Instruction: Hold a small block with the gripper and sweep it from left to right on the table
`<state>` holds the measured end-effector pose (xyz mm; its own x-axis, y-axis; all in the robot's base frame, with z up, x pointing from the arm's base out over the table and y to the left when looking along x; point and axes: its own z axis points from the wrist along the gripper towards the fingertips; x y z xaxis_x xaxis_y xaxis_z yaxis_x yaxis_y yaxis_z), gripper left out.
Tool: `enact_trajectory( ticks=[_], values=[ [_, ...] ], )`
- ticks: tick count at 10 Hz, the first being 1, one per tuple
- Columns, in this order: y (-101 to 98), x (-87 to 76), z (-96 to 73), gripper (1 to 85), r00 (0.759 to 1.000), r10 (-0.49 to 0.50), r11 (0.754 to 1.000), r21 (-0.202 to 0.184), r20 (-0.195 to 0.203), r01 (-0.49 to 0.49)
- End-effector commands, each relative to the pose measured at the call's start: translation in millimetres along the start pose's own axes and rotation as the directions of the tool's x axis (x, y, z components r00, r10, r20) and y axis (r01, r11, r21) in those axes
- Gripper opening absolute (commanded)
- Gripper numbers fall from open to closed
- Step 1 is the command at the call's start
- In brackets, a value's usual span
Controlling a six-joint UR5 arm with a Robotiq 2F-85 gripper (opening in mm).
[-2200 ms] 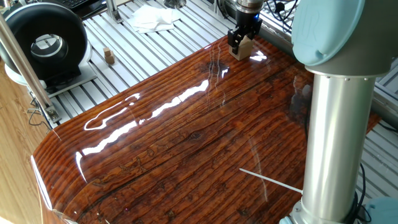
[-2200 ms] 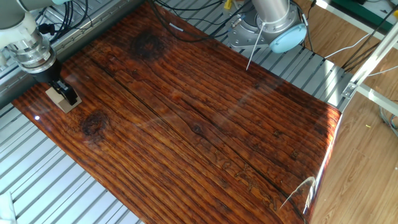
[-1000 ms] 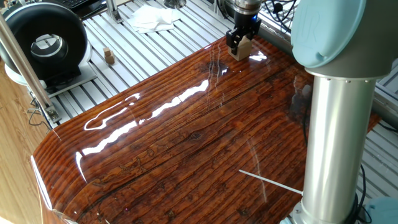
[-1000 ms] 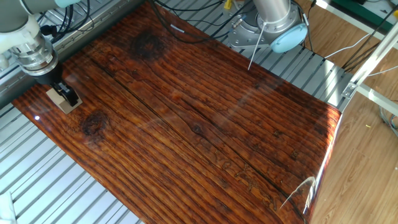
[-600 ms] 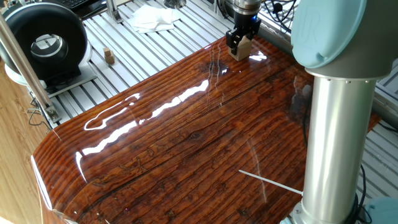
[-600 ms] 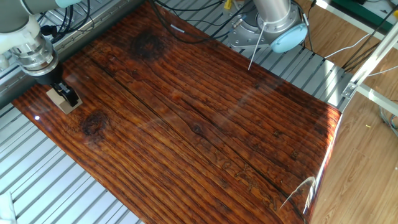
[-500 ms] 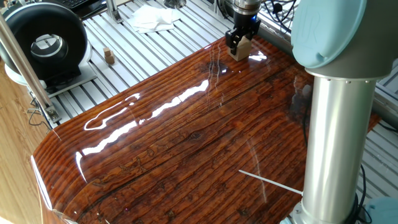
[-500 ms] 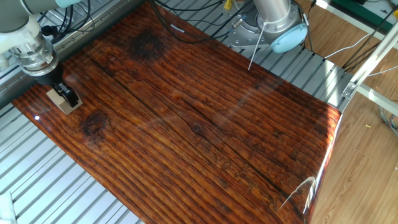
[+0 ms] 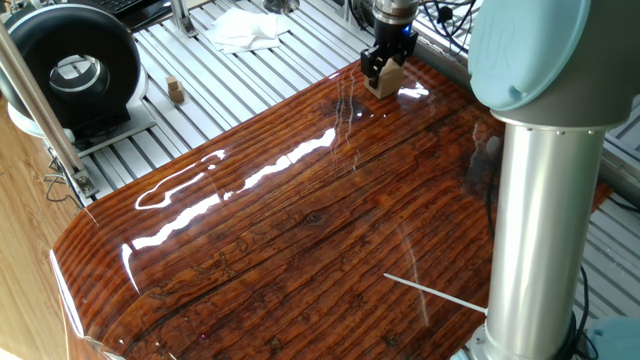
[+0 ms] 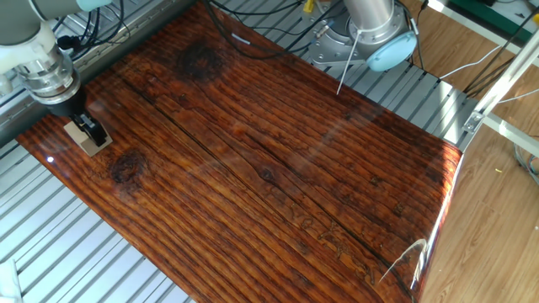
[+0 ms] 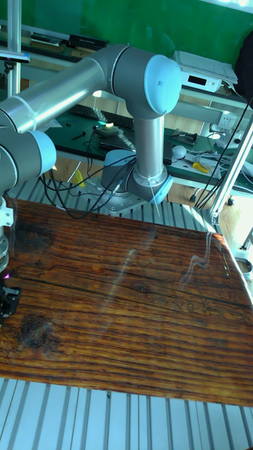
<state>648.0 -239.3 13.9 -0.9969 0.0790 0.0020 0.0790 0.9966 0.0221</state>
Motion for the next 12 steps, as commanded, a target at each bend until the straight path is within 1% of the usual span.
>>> enact_trajectory(
  ticks=[1, 3, 4, 8, 10, 12],
  values=[
    [3.6, -2.0, 0.1, 1.0, 1.0, 0.018, 1.0, -0.004, 0.011, -0.018],
    [4.0, 3.3, -1.0, 1.0, 1.0, -0.002, 1.0, 0.002, -0.007, 0.002],
    [2.7, 2.2, -2.2, 1.0, 1.0, -0.001, 1.0, 0.009, -0.006, 0.002],
    [5.3, 2.0, -1.8, 1.0, 1.0, -0.001, 1.0, 0.013, -0.012, 0.001],
    [8.6, 0.9, -0.1, 1.0, 1.0, 0.006, 1.0, 0.022, -0.007, -0.006],
    [8.9, 1.3, -0.6, 1.0, 1.0, 0.006, 1.0, 0.022, -0.007, -0.006]
  ],
)
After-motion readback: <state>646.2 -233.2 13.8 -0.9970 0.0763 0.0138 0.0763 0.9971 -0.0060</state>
